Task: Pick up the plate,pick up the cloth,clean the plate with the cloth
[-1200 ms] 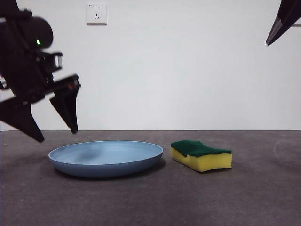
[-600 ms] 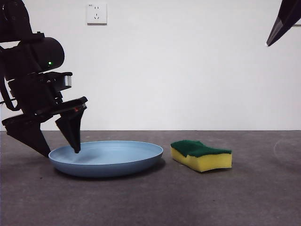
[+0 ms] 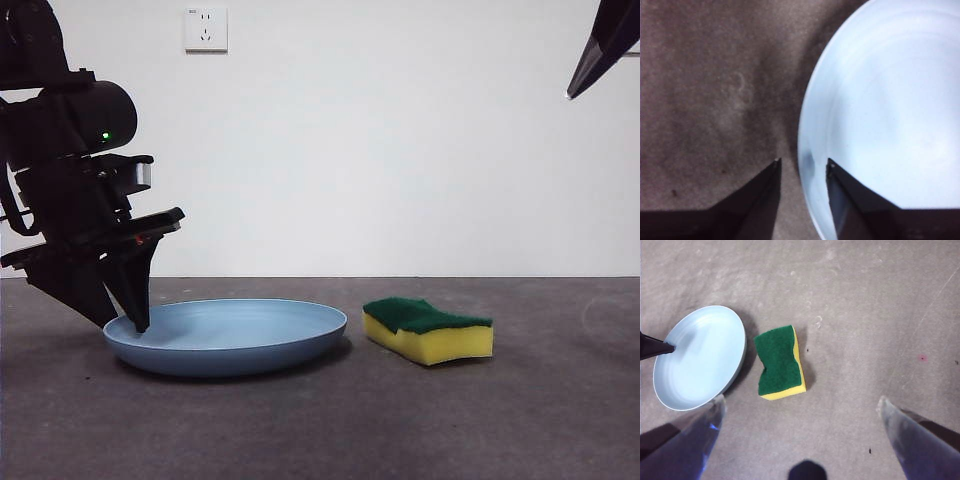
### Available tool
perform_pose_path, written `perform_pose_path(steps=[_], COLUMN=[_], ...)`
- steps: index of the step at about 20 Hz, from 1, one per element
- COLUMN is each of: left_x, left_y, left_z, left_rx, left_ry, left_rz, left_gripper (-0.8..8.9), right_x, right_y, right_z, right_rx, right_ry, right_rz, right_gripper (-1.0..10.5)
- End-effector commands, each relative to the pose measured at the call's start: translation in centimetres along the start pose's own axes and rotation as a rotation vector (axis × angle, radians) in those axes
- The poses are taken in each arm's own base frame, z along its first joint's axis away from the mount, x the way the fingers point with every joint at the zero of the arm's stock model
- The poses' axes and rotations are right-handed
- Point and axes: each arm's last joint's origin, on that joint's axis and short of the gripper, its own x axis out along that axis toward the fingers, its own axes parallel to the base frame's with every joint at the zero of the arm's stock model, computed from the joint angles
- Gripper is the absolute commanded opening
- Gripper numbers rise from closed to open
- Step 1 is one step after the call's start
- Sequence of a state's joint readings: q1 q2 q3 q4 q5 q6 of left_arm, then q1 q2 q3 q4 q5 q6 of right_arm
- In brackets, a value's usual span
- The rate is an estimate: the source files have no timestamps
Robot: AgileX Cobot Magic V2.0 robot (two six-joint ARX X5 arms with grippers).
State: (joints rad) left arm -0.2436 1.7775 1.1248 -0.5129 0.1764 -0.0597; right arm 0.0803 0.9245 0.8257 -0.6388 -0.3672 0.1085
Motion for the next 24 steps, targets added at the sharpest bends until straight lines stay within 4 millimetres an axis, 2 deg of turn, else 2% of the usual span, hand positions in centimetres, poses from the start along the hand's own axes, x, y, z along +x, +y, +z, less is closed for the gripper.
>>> perform_pose_path(steps=[1, 7, 11, 15, 18, 20, 22, 24], left_x=[0.3, -0.3, -3.8, -8.0, -10.8, -12.3, -13.5, -14.1], left_y=[-0.1, -0.4, -1.6, -2.4, -2.5, -2.6, -2.7, -2.7], left_z=[-0.2, -0.3, 0.0, -0.4, -1.3, -1.8, -2.2, -2.5], left_rx=[0.021, 0.041, 0.074, 0.093, 0.099, 0.113, 0.114, 0.115], left_ry=[0.021, 0.024, -0.074, -0.167, -0.210, -0.236, -0.259, -0.263], left_rz=[-0.001, -0.012, -0.024, -0.015, 0.092, 0.125, 0.133, 0.143], left_gripper=[-0.17, -0.09, -0.09, -0.09, -0.09, -0.09, -0.09, -0.09], right_x=[0.0, 0.5, 2.7, 6.7, 10.2, 12.4, 14.9, 16.8], right_y=[0.0, 1.4, 3.7, 6.0, 7.0, 7.1, 6.9, 6.6], right_z=[0.1, 0.3, 1.4, 2.8, 3.4, 3.5, 3.1, 2.5], right_rx=[-0.003, -0.062, -0.153, -0.288, -0.368, -0.404, -0.418, -0.415], right_ry=[-0.001, -0.011, 0.034, 0.135, 0.214, 0.254, 0.283, 0.312], right_rz=[0.003, 0.107, 0.121, 0.082, 0.057, 0.025, 0.016, 0.012], right_gripper=[5.3, 5.3, 5.3, 5.3, 5.3, 5.3, 4.6, 4.6])
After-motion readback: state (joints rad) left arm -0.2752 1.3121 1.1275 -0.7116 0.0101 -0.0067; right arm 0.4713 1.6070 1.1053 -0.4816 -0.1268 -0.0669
